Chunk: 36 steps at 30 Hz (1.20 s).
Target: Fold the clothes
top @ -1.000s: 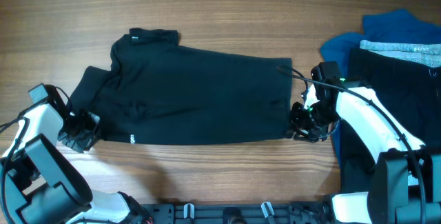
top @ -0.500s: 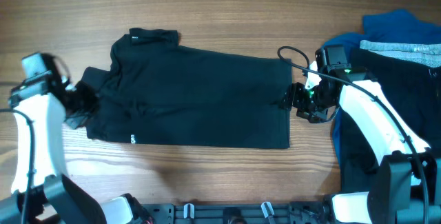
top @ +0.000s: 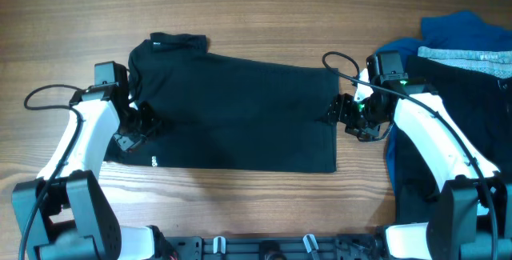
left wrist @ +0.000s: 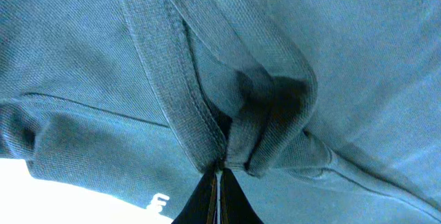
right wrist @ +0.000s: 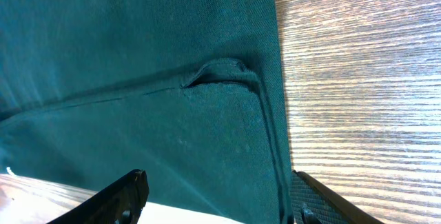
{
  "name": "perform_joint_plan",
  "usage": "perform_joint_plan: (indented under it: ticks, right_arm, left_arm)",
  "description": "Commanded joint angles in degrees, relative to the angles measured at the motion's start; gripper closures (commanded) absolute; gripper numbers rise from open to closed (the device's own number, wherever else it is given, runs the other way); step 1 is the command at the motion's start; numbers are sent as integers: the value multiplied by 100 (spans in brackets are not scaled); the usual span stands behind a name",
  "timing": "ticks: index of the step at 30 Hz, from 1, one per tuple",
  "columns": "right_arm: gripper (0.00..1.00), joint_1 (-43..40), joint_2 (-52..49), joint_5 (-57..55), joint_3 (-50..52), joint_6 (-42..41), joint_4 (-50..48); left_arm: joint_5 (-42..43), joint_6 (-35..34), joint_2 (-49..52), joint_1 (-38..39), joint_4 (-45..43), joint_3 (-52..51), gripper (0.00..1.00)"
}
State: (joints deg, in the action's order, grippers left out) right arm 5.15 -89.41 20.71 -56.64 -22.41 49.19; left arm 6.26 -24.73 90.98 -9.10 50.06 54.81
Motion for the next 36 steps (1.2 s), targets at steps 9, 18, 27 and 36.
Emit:
perform_joint_plan:
  ticks: [9, 18, 27, 36]
  right_arm:
    - [24, -31, 79, -186, -87, -11, -9]
    - [24, -31, 79, -186, -87, -20, 146]
    - [23, -31, 79, -188, -87, -7, 55]
    - [22, -31, 79, -186, -87, -9, 76]
  left_arm:
    - [-70, 293, -380, -702, 717, 450, 96]
    - [221, 481, -380, -37, -1051, -1078, 96]
    - [726, 481, -389, -37, -3342, -1014, 96]
    - [852, 892, -1440, -37, -2186, -474, 85]
